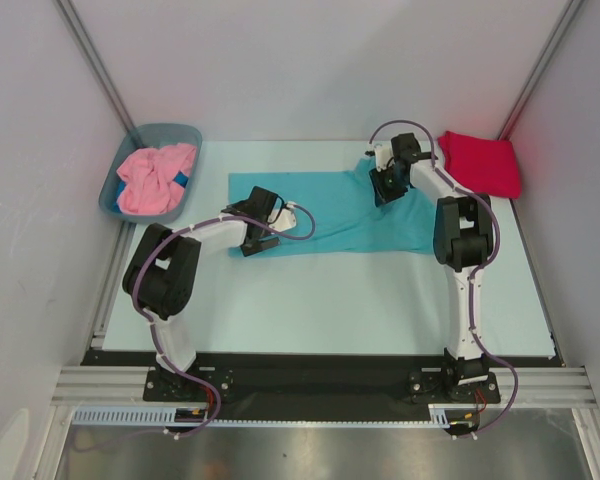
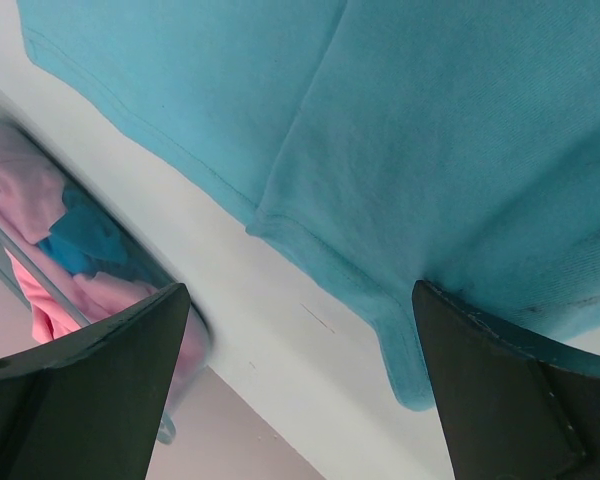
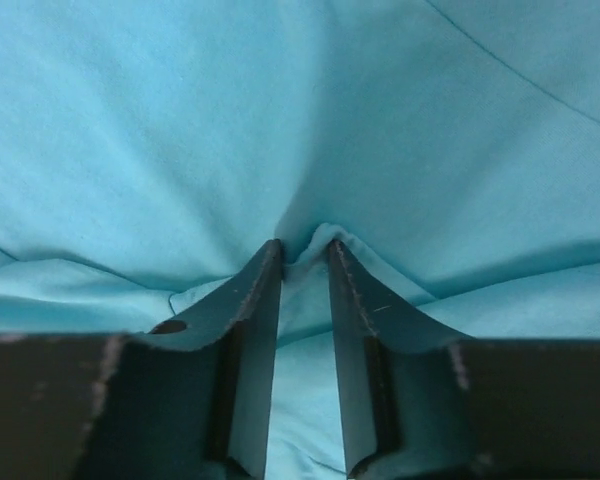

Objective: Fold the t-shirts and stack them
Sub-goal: Fold the tshirt

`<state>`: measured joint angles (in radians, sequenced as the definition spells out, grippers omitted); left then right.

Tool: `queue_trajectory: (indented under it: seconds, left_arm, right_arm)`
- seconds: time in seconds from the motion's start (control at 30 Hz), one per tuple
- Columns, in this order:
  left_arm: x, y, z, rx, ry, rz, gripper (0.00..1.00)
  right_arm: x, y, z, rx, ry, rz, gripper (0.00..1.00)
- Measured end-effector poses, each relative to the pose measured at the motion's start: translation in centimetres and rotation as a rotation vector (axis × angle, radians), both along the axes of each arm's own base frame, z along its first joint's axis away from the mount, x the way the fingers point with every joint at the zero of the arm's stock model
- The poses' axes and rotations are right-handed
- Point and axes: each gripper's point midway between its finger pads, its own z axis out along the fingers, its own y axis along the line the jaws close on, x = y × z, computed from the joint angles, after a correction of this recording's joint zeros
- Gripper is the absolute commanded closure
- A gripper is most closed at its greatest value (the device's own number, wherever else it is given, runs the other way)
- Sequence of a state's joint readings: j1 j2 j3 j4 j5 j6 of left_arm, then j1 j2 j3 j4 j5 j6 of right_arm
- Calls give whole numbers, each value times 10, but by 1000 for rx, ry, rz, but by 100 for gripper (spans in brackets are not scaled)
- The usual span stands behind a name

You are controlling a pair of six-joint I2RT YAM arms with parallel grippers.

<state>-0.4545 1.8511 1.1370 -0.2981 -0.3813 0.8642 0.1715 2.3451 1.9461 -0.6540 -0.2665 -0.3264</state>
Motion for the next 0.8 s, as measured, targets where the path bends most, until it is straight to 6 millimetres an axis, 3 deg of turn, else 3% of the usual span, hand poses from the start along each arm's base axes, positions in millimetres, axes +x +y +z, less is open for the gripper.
queue_trajectory:
  seconds: [0.43, 0.8]
  left_arm:
    - [0, -2, 0, -1, 1, -5, 0]
    - [2, -4, 2, -5, -4, -6, 0]
  right_arm:
    - [3, -2, 1, -5, -7, -18, 83]
    - [7, -2, 5, -7, -22, -20, 86]
